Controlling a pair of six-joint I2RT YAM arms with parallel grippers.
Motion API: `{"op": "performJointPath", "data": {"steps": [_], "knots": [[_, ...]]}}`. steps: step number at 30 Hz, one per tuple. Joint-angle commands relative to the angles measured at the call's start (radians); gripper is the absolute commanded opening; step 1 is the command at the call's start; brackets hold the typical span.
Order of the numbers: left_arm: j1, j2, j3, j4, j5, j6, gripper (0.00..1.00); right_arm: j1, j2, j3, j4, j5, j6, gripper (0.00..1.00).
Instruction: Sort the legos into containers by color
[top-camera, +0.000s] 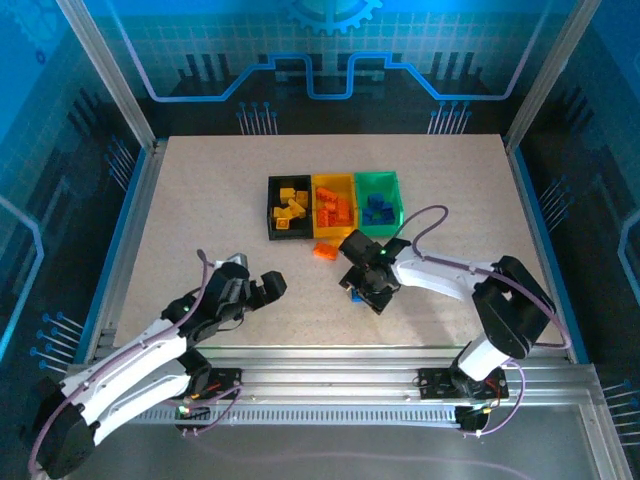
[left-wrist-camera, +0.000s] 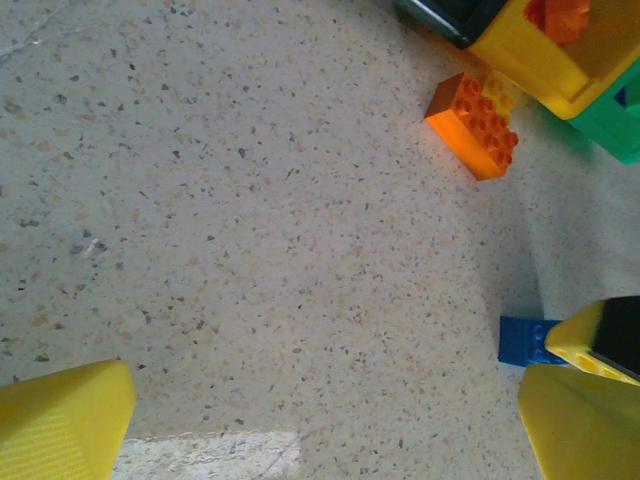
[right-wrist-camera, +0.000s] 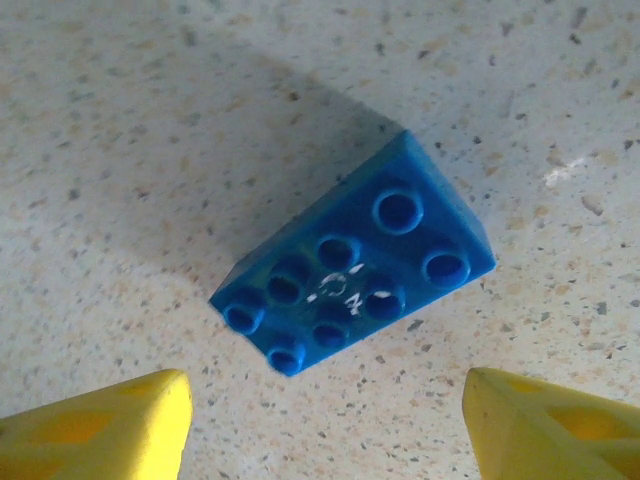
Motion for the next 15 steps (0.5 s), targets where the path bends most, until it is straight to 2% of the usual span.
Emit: {"op": "performJointPath", "data": {"steps": [1, 7, 15], "knots": [[0.007, -0.034, -0.027, 0.016, 0.028, 0.001, 0.99, -0.021, 0.029, 0.038, -0.062, 0.013, 0.124, 0.75], [0.007, -0.055, -0.04, 0.006, 0.035, -0.003, 0.99, -0.056, 0.042, 0.037, -0.06, 0.017, 0.166, 0.78], [0.008, -0.063, -0.047, 0.01, 0.03, -0.007, 0.99, -0.07, 0.173, 0.093, -0.078, -0.057, 0.125, 0.77]]}}
